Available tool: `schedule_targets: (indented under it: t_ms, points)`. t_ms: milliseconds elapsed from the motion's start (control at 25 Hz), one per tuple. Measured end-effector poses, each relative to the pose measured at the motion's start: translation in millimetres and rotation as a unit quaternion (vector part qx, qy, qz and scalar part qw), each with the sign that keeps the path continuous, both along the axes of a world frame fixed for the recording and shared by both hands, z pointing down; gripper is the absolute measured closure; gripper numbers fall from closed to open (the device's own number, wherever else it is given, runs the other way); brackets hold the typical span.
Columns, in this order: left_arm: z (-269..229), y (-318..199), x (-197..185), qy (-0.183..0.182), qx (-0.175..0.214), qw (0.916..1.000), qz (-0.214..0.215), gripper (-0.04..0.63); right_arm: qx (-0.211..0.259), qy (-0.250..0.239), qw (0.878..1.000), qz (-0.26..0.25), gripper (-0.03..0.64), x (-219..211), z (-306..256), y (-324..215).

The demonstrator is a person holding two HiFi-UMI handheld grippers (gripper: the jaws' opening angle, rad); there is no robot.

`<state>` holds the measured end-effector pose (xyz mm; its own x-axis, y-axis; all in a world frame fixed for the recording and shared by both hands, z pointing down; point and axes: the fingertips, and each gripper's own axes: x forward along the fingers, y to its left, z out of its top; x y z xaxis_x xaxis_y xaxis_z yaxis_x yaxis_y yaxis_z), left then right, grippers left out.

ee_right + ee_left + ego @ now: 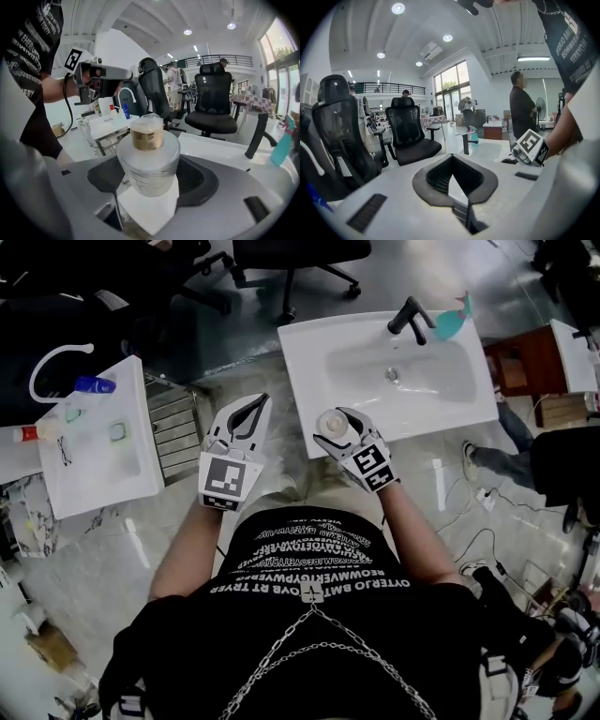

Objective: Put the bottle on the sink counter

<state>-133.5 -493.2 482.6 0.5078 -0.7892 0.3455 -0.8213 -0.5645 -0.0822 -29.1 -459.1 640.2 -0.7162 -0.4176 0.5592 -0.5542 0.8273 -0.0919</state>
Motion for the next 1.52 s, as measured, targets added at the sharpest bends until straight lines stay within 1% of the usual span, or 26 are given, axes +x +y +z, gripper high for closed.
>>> schedule_targets:
  t_ms: [160, 280, 400, 520, 680, 840, 1040, 1200, 1320, 1360, 1440, 1480, 1520]
  points:
    - [14, -16, 3, -0.003, -0.006, 0.9999, -0.010, 0.590, -0.018, 0.011, 0.999, -0.026, 0.288, -4, 36, -1]
    - [32, -20, 0, -0.010, -0.021, 0.9995, -0.022, 0.589, -0.038, 0.019, 0.998, -0.041, 0.288, -4, 67, 9]
    - [47, -23, -6, -0.019, -0.034, 0.9986, -0.034, 0.589, -0.048, 0.023, 0.997, -0.049, 0.288, -3, 89, 13]
    - [54, -22, -12, -0.028, -0.044, 0.9978, -0.042, 0.589, -0.045, 0.028, 0.997, -0.050, 0.288, -4, 102, 11]
    - [60, -11, -19, -0.033, -0.051, 0.9970, -0.048, 0.589, -0.025, 0.032, 0.997, -0.058, 0.288, -5, 111, 16]
    - [55, -3, -23, -0.027, -0.048, 0.9969, -0.057, 0.589, -0.001, 0.021, 0.998, -0.056, 0.287, -7, 109, 17]
    - [31, 9, -27, -0.025, -0.033, 0.9975, -0.058, 0.589, -0.008, 0.026, 0.998, -0.061, 0.267, -4, 101, 35]
    - [3, 10, -40, -0.010, 0.003, 0.9977, -0.067, 0.590, 0.003, 0.032, 0.998, -0.049, 0.265, 24, 72, 38]
    - [-20, 17, -48, -0.005, 0.026, 0.9971, -0.072, 0.589, 0.032, 0.035, 0.998, -0.044, 0.265, 48, 30, 43]
    - [-28, 21, -49, -0.004, 0.032, 0.9970, -0.070, 0.589, 0.048, 0.028, 0.998, -0.040, 0.279, 53, 9, 44]
    - [-44, 29, -47, -0.004, 0.046, 0.9969, -0.063, 0.589, 0.084, 0.001, 0.996, -0.015, 0.376, 60, -40, 43]
    - [-52, 34, -45, -0.004, 0.054, 0.9969, -0.057, 0.589, 0.104, -0.011, 0.995, 0.007, 0.438, 64, -66, 40]
    - [-60, 38, -43, -0.003, 0.062, 0.9968, -0.051, 0.589, 0.123, -0.016, 0.992, 0.034, 0.530, 68, -89, 36]
